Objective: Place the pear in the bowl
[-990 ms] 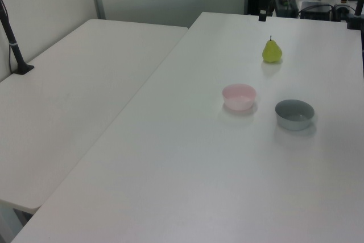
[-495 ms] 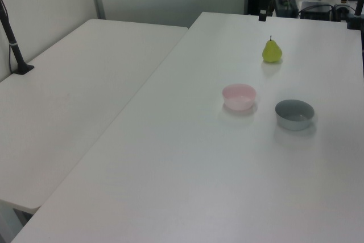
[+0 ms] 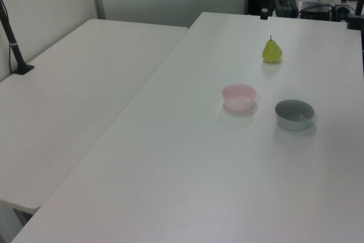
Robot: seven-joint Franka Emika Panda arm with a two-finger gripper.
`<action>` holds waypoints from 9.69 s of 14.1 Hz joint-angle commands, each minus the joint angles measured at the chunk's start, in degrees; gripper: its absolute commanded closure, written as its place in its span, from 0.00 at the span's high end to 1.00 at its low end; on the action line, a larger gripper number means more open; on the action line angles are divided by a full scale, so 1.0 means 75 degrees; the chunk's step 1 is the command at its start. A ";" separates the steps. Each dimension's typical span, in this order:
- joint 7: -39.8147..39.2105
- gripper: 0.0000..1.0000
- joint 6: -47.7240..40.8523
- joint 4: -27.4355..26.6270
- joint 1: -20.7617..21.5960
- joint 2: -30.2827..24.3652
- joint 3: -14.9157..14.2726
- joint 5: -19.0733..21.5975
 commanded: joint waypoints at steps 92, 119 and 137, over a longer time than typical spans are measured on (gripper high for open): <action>0.0398 0.00 0.3708 -0.2272 0.1519 0.0501 -0.0717 0.0408; 0.0657 1.00 0.5226 -0.2381 0.1450 0.1838 -0.0635 0.0069; 0.0774 1.00 -0.0646 0.0209 -0.0353 -0.0014 -0.0565 -0.0060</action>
